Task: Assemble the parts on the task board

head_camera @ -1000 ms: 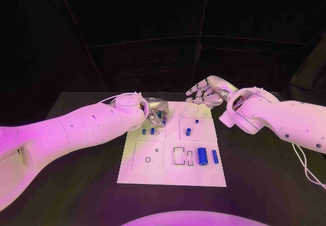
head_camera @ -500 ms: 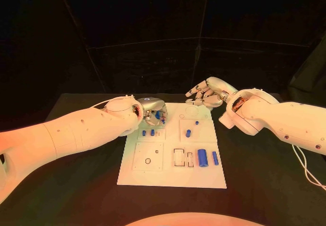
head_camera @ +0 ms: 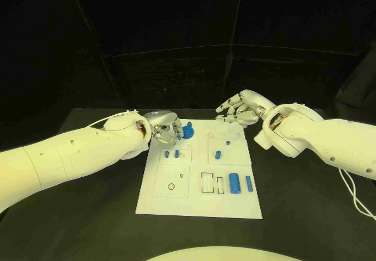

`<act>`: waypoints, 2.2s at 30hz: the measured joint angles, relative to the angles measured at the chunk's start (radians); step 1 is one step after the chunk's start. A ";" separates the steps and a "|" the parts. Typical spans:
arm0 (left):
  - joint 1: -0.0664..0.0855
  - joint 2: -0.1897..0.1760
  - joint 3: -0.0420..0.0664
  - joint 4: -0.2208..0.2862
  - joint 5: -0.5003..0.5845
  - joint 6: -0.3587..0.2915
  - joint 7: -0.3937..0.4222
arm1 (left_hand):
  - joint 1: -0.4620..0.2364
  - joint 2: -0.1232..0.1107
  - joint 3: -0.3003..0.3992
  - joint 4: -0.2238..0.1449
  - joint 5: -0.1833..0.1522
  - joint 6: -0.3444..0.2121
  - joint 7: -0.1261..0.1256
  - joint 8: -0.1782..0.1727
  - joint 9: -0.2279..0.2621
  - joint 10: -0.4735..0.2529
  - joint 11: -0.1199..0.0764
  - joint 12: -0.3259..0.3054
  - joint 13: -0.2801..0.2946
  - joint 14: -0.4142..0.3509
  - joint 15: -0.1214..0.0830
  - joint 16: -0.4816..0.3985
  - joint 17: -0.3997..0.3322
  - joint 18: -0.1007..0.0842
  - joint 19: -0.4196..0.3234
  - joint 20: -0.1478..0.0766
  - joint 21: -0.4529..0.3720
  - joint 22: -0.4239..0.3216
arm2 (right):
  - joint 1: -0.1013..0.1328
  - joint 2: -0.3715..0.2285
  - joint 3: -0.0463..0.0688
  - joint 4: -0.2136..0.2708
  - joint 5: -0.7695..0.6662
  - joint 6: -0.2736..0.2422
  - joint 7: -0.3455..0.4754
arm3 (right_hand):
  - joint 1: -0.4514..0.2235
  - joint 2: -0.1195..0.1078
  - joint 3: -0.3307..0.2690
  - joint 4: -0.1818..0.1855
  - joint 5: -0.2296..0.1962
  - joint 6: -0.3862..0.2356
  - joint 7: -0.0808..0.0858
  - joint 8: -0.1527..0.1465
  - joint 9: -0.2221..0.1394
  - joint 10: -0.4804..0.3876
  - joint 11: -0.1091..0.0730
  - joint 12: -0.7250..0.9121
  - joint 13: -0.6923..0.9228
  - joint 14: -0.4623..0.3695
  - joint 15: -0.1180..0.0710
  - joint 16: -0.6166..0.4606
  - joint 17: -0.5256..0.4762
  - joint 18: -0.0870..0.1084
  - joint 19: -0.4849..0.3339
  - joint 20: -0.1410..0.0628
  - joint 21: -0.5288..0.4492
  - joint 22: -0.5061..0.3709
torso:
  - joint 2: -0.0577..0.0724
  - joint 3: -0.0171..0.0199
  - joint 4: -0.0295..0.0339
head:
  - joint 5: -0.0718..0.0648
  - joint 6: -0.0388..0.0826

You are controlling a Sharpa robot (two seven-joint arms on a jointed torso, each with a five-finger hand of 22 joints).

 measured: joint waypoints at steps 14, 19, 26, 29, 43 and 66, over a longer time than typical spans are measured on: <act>-0.003 0.024 -0.002 -0.048 0.010 0.039 -0.011 | -0.008 -0.008 0.003 -0.003 0.000 0.000 0.000 -0.008 0.000 0.004 0.004 -0.009 0.000 0.000 0.000 0.000 -0.007 0.000 0.000 0.000 0.000 -0.001 | 0.000 0.003 0.000 -0.003 0.000 0.000 0.000 | 0.000 0.000 0.000 0.000 0.000 0.000 0.000 0.004 0.000 0.000 0.000 0.000 -0.001 0.000 0.000 0.000 0.000 0.000 0.000 0.000 0.000 -0.003 | 0.002 -0.0003 -0.0034 | 0.005 -0.002; -0.005 0.033 -0.002 -0.063 0.007 0.056 -0.016 | -0.008 -0.008 0.003 -0.003 0.000 0.001 0.001 -0.008 0.000 0.007 0.000 -0.009 0.001 0.000 0.000 0.000 -0.007 0.000 0.000 0.000 0.000 -0.001 | 0.000 0.005 0.000 -0.003 0.000 0.000 0.000 | 0.000 0.000 0.000 0.000 0.000 0.000 0.000 0.004 0.000 0.000 0.000 0.000 -0.001 0.000 0.000 0.000 0.000 0.000 0.000 0.000 0.000 -0.003 | 0.002 0.0004 -0.0034 | 0.006 -0.005; -0.007 0.036 -0.002 -0.073 0.000 0.081 -0.029 | -0.012 -0.012 0.003 -0.003 0.000 0.005 0.001 -0.008 0.000 0.008 0.000 -0.009 0.002 0.000 0.000 0.000 -0.011 0.000 0.000 0.000 0.000 -0.001 | 0.000 0.005 0.000 -0.003 0.000 0.001 0.001 | 0.000 0.000 0.000 0.000 0.000 0.000 0.000 0.004 0.000 0.000 0.000 0.000 -0.001 0.000 0.000 0.000 0.000 0.000 0.000 0.000 0.000 -0.003 | 0.002 0.0004 -0.0032 | 0.008 -0.007; -0.007 0.035 -0.002 -0.073 -0.003 0.089 -0.034 | -0.012 -0.012 0.003 -0.003 0.000 0.007 0.000 -0.008 0.000 0.014 0.000 -0.009 0.002 0.000 0.000 0.000 -0.011 0.000 0.000 0.000 0.000 -0.001 | 0.000 0.005 0.000 -0.003 0.000 0.001 0.001 | 0.000 0.000 0.000 0.000 0.000 0.000 0.000 0.004 0.000 0.000 0.000 0.000 -0.001 0.000 0.000 0.000 0.000 0.000 0.000 0.000 0.000 -0.003 | 0.002 0.0003 -0.0029 | 0.008 -0.007; -0.008 0.032 -0.002 -0.066 -0.011 0.107 -0.042 | -0.016 -0.008 0.003 -0.003 0.000 0.020 -0.005 -0.008 0.003 0.039 -0.007 -0.009 0.008 0.000 0.000 0.000 -0.015 0.000 0.000 0.000 0.000 0.003 | 0.000 0.007 0.000 -0.005 0.000 0.001 0.001 | 0.000 0.000 0.000 0.000 0.000 0.000 0.000 0.004 0.000 0.000 0.000 0.000 -0.001 0.000 0.000 0.000 0.000 0.016 0.000 0.000 0.000 -0.005 | 0.002 -0.0005 -0.0025 | 0.008 -0.009; -0.008 0.035 -0.002 -0.073 -0.004 0.134 -0.059 | -0.063 -0.045 -0.026 0.006 0.000 -0.048 0.015 -0.080 -0.006 -0.040 0.022 -0.072 0.001 0.000 0.007 -0.004 -0.040 0.000 -0.007 0.007 -0.010 -0.005 | 0.000 0.005 0.000 -0.008 0.000 0.002 -0.002 | 0.003 0.003 -0.002 0.008 0.000 0.000 0.000 0.004 0.000 -0.013 0.002 -0.002 -0.011 -0.007 -0.007 -0.060 -0.057 0.016 -0.040 0.000 -0.047 -0.068 | 0.002 0.0003 -0.0030 | 0.007 -0.010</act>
